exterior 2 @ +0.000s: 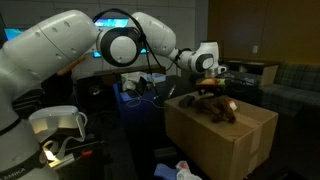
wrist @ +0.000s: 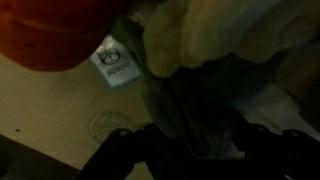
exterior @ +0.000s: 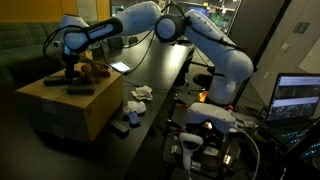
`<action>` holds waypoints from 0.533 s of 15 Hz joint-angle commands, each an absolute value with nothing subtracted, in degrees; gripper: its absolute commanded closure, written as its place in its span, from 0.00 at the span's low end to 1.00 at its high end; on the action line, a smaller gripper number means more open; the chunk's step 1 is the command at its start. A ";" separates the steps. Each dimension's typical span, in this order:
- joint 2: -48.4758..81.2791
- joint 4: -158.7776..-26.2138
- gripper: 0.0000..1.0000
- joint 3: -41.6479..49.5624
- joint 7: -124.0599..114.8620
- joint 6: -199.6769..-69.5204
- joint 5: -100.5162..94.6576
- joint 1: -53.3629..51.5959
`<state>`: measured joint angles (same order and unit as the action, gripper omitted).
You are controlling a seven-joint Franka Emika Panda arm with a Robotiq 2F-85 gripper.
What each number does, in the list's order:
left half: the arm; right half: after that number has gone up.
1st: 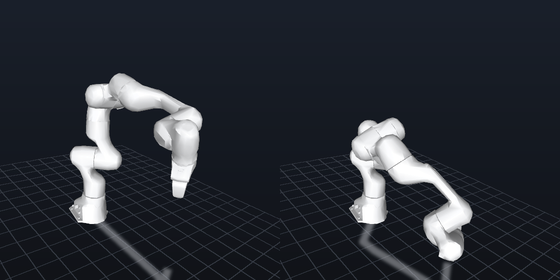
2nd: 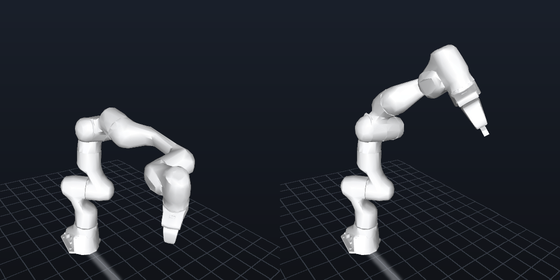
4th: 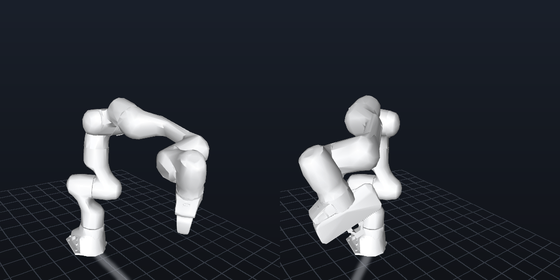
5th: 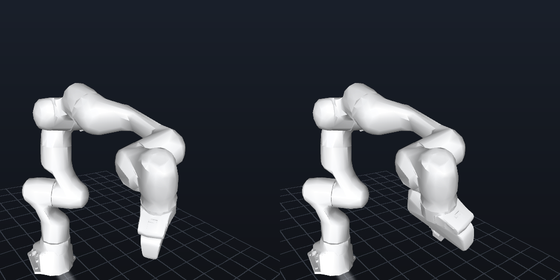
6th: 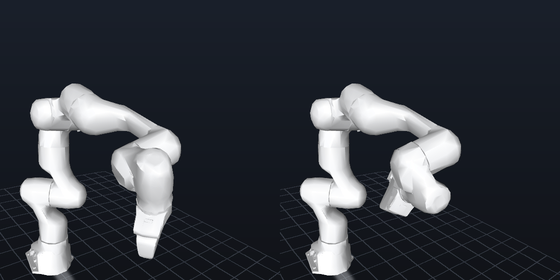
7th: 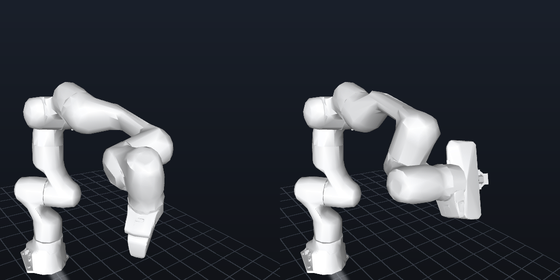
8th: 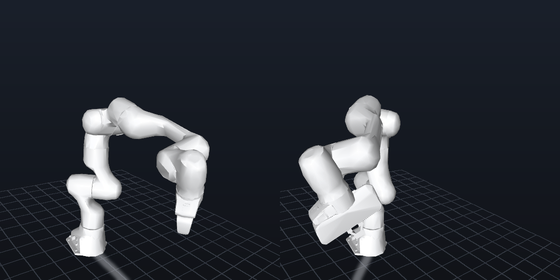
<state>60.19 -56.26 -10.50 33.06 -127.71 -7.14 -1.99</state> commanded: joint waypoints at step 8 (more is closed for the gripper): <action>55.21 -56.73 0.61 -12.72 43.00 -110.17 0.39 0.48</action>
